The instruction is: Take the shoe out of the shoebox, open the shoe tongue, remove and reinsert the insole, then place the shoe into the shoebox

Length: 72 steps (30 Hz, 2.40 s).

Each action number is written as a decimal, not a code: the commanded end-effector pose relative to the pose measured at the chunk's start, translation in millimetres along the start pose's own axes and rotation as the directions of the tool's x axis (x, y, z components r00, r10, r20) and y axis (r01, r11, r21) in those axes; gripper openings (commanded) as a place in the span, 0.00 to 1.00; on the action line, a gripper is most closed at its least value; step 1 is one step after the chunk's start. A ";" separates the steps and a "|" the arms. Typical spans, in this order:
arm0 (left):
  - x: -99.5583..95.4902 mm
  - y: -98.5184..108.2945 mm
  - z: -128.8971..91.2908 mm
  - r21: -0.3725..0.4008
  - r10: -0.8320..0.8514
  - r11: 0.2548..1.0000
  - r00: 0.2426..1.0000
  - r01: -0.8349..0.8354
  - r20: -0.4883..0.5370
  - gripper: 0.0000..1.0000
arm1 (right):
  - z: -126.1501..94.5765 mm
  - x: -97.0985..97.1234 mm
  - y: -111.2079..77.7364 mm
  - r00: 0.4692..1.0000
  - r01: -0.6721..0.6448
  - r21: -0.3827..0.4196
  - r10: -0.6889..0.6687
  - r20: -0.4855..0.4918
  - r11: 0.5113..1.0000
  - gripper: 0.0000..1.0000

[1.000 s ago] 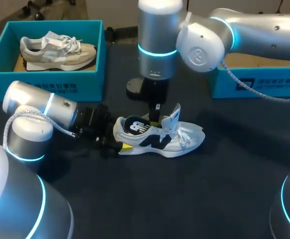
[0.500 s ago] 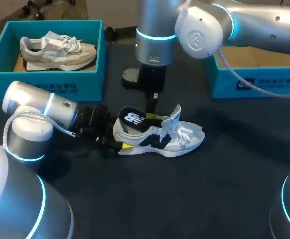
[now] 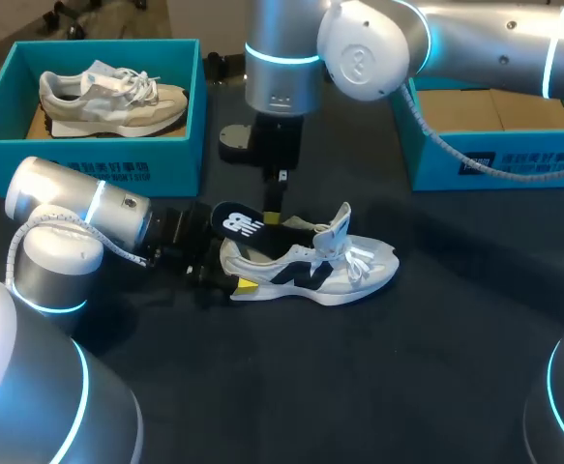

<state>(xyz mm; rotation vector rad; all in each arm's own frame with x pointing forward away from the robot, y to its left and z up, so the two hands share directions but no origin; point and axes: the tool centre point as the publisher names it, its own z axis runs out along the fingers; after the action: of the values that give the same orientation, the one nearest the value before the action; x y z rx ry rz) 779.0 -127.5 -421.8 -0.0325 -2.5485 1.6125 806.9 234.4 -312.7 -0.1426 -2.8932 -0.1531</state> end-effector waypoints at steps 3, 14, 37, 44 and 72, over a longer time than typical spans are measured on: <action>-0.6 3.7 2.6 -0.002 -0.001 1.000 1.000 0.001 0.002 0.00 | -3.2 -0.8 -8.6 0.999 -0.004 -0.074 0.000 -0.046 0.997 0.46; -0.6 3.7 2.6 -0.002 -0.001 1.000 1.000 0.001 0.002 0.00 | -13.3 -6.7 -8.0 0.984 -0.021 -0.191 -0.013 -0.179 0.981 0.71; -0.6 3.7 2.6 -0.002 -0.001 1.000 1.000 0.001 0.002 0.00 | 6.4 6.9 5.7 0.968 -0.104 -0.351 0.013 -0.252 0.931 0.47; -0.6 3.7 2.6 -0.002 -0.001 1.000 1.000 0.001 0.002 0.00 | 8.6 13.4 6.9 0.967 -0.104 -0.355 0.011 -0.254 0.929 0.47; -0.6 3.7 2.6 -0.002 -0.001 1.000 1.000 0.001 0.002 0.00 | 21.5 16.2 20.6 0.966 -0.093 -0.397 -0.014 -0.259 0.913 0.00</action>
<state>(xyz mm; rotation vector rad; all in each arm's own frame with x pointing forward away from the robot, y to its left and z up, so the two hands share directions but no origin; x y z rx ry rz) 779.0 -127.4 -421.8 -0.0324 -2.5487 1.6123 785.9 255.6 -327.6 -0.2457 -2.5583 -0.7135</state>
